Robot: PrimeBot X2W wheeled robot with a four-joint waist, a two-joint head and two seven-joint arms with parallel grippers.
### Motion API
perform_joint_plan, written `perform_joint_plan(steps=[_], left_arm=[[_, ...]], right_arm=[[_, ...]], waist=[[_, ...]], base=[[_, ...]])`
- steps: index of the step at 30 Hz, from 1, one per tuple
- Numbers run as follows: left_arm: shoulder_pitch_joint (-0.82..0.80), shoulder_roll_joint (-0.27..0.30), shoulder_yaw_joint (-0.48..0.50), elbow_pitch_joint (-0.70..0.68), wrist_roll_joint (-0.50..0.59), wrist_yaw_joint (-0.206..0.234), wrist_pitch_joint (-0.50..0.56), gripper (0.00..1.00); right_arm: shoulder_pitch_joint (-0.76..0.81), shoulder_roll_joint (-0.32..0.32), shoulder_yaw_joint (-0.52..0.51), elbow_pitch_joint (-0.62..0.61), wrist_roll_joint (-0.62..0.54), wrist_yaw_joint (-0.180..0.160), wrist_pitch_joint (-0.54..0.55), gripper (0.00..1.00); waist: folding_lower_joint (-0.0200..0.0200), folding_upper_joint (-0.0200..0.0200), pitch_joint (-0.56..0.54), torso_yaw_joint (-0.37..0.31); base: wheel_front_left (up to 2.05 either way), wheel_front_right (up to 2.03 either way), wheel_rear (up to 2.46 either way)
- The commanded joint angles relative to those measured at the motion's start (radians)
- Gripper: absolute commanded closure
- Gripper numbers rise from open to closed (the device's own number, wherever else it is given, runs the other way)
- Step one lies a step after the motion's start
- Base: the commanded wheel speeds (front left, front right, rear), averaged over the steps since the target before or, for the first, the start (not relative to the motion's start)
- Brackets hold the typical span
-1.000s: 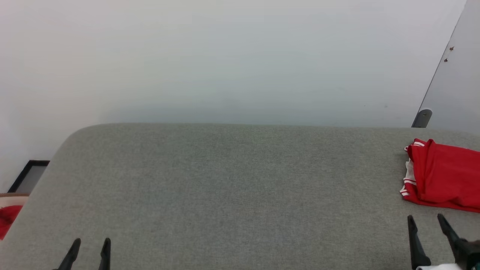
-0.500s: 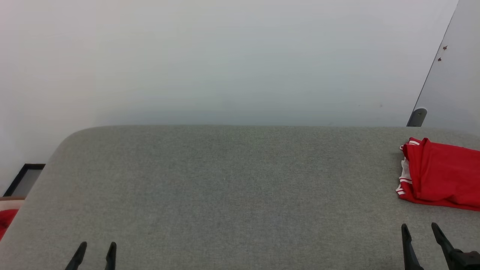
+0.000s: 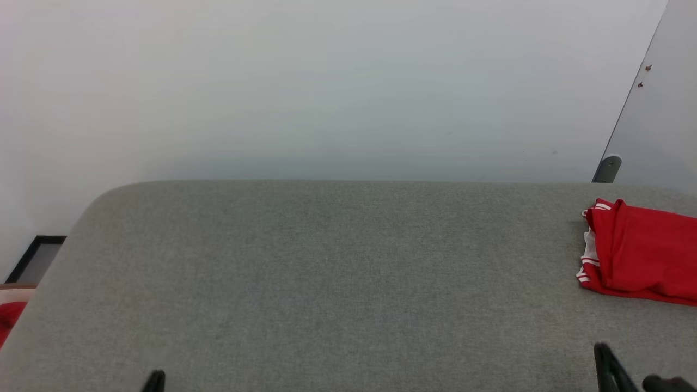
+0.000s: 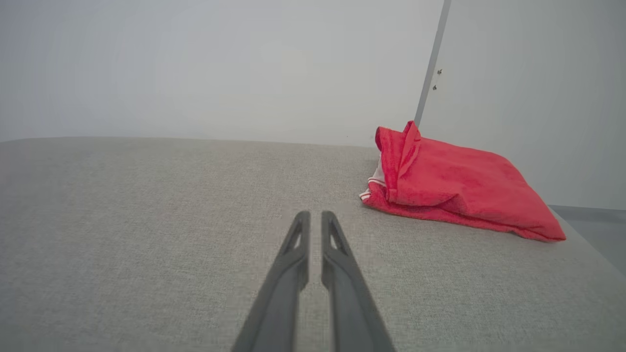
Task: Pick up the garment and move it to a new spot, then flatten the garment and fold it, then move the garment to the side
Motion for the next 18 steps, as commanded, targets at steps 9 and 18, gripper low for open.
perform_joint_plan(steps=[9, 18], left_arm=[[-0.039, -0.030, 0.012, 0.009, -0.143, 0.000, 0.043, 1.00], [-0.076, -0.059, 0.023, 0.016, -0.285, 0.000, 0.085, 1.00]], right_arm=[[-0.034, 0.004, -0.011, 0.010, 0.173, 0.000, 0.049, 1.00], [-0.052, 0.007, -0.003, 0.002, 0.350, 0.000, 0.080, 1.00]], waist=[[0.0000, -0.0001, 0.008, -0.003], [0.0000, -0.0001, 0.018, -0.005]], base=[[0.00, 0.00, 0.00], [0.00, 0.00, 0.00]])
